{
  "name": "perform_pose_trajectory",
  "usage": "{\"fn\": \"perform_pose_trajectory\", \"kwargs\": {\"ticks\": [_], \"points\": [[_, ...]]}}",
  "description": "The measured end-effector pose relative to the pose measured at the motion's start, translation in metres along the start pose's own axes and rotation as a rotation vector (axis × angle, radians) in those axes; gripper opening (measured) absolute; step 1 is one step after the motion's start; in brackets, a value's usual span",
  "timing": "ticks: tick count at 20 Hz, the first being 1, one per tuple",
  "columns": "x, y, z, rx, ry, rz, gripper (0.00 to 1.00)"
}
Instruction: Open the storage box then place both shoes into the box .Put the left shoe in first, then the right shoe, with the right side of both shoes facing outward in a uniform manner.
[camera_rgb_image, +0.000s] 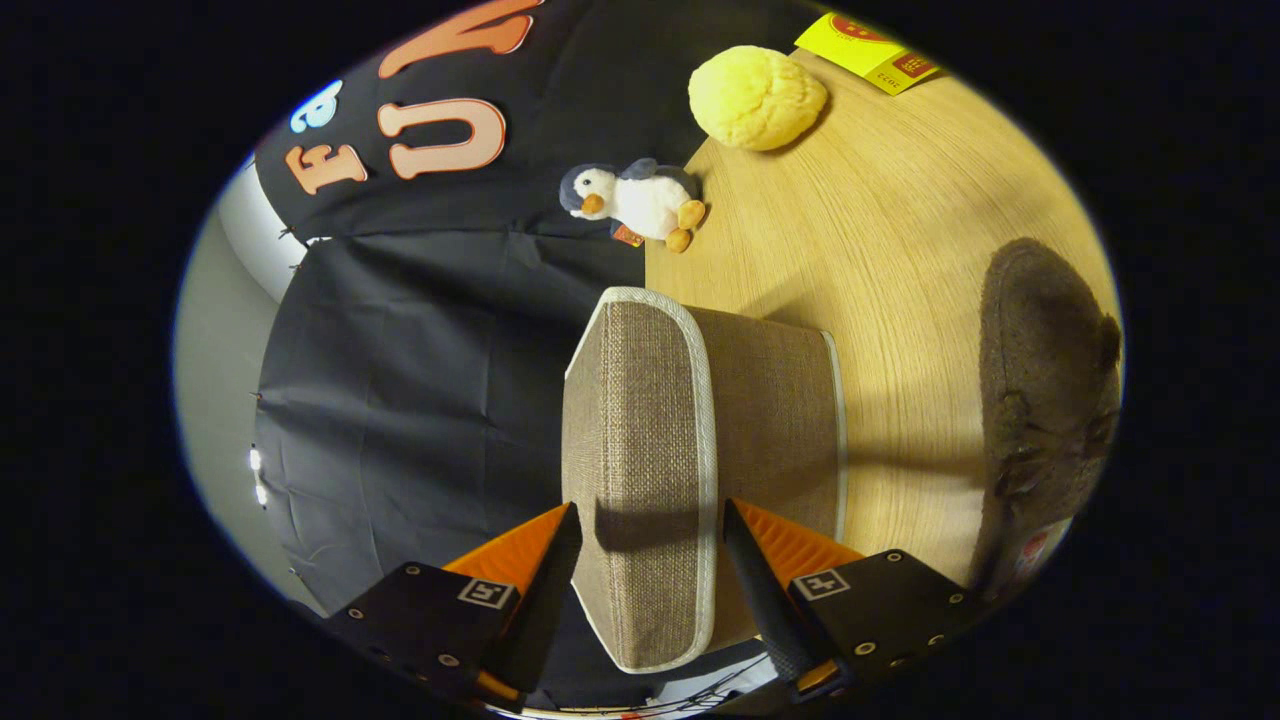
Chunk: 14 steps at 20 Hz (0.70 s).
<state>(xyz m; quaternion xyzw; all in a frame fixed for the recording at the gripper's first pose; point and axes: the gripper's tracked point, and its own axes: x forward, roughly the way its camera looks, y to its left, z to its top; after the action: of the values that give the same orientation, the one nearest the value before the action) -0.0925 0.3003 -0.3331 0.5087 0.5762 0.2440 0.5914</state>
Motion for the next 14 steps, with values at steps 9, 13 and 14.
{"fn": "perform_pose_trajectory", "kwargs": {"ticks": [9, 13, 14], "points": [[-0.034, 0.046, 0.009, 0.037, -0.028, 0.186, 0.43], [-0.042, 0.071, 0.018, 0.04, -0.086, 0.226, 0.29], [-0.046, 0.084, 0.017, 0.027, -0.091, 0.247, 0.28]]}}
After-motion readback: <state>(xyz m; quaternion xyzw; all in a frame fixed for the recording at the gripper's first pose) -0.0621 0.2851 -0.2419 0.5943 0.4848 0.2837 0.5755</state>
